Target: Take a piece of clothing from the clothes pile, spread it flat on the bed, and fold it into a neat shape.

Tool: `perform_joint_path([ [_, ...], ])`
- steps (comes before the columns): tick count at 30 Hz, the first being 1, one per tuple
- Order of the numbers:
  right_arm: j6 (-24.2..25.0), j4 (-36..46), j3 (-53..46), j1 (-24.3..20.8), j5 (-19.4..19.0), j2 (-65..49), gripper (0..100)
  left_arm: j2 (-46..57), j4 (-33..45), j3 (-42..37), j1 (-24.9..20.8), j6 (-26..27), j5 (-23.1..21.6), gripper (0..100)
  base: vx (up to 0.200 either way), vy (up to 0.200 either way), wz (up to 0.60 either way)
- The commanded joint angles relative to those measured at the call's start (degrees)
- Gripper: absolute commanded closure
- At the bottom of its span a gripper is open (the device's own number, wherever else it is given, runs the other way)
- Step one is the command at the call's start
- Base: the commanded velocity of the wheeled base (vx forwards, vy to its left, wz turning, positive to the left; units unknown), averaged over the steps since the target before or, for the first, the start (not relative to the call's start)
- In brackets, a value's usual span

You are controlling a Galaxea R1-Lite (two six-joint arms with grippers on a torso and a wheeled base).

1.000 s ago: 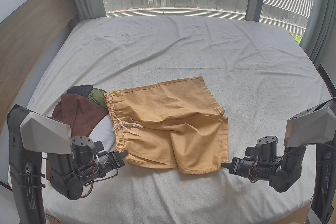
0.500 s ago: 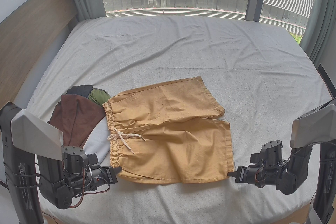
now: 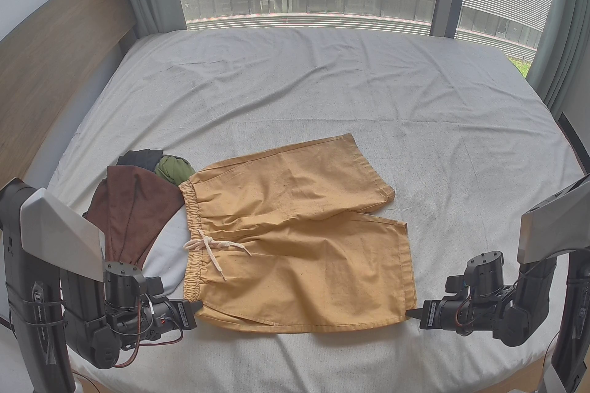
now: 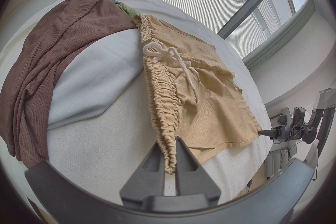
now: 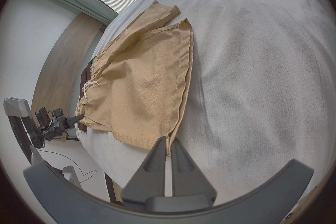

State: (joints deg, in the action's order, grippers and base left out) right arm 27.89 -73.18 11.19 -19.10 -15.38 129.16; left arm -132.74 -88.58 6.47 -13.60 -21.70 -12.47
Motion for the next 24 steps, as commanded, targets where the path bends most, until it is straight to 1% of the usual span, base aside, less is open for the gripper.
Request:
perform_joint_path([
  [1, 0.0, -0.1, -1.1, -0.3, -0.1, -0.2, 100, -0.2, 0.0, -0.7, 0.2, 0.0, 0.2, 100, 0.0, 0.0, 0.0],
  [12, 0.0, -0.1, -2.5, -0.4, 0.0, -3.4, 100, 0.3, -0.1, -3.9, 0.2, 1.3, -0.3, 100, 0.0, 0.0, 0.0],
  [14, 0.0, -0.2, -2.3, -0.1, -0.1, -4.4, 100, 1.3, -0.3, -3.4, 0.2, 1.2, -0.5, 100, 0.0, 0.0, 0.0],
  [21, 0.1, -2.0, -0.9, 0.1, -0.1, -8.2, 100, 7.8, -0.2, -0.8, 0.7, -1.0, -1.2, 100, 0.0, 0.0, 0.0],
  [24, 0.1, -2.1, 0.1, 0.2, -0.1, -10.9, 100, 10.7, -0.2, -0.7, 0.4, -3.7, -1.4, 100, 0.0, 0.0, 0.0],
])
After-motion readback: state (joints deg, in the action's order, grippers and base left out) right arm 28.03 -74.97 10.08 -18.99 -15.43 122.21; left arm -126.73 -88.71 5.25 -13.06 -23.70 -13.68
